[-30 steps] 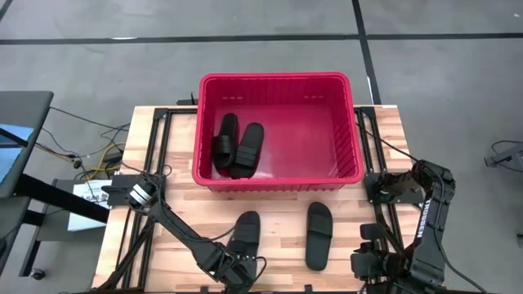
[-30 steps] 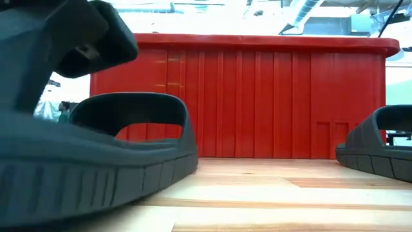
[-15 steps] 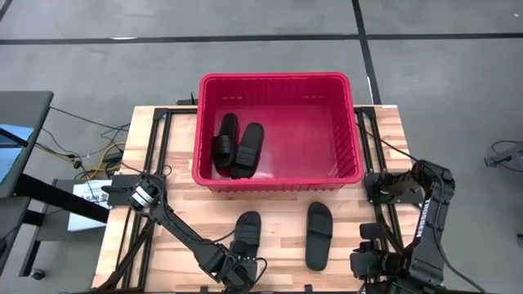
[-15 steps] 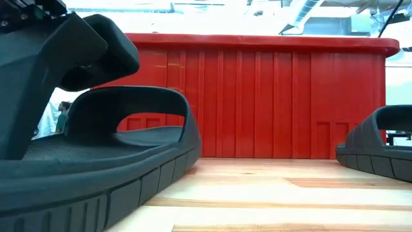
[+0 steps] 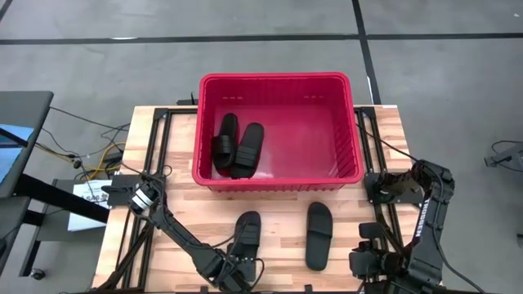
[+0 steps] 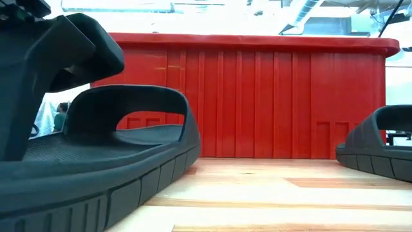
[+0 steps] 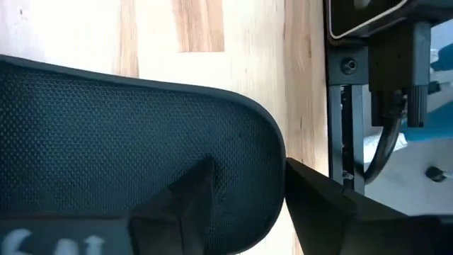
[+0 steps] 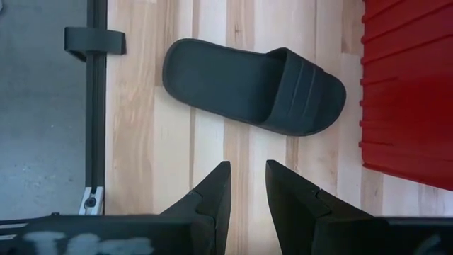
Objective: Pick and place slides into bin
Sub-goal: Put the black slide into the red bin
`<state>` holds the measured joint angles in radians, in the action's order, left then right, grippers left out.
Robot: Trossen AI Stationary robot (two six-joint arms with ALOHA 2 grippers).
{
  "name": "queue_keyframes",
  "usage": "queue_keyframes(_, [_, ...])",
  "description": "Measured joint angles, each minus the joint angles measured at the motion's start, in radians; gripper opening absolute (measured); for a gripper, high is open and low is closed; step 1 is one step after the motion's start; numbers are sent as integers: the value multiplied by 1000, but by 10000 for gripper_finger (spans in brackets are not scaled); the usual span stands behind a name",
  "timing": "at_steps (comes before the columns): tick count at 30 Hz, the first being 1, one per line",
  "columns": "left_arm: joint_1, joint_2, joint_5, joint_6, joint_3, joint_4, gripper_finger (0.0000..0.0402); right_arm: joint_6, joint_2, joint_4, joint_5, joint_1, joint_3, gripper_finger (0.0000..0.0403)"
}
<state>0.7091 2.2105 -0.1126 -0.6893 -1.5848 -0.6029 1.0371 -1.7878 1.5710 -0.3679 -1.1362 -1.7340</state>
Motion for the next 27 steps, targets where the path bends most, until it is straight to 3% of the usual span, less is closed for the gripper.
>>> queue_keyframes(3, [-4, 0, 8, -3, 1, -4, 122, 1, 0, 0, 0, 6, 0, 81])
queue_keyframes(8, [1, 0, -16, -25, 8, 12, 19, 1, 0, 0, -1, 12, 0, 81])
queue_keyframes(14, [18, 6, -33, -16, -21, -2, 4, 1, 0, 0, -1, 22, 0, 81])
queue_keyframes(27, [44, 23, -137, -3, -302, -410, 0, 1, 0, 0, 0, 33, 0, 81])
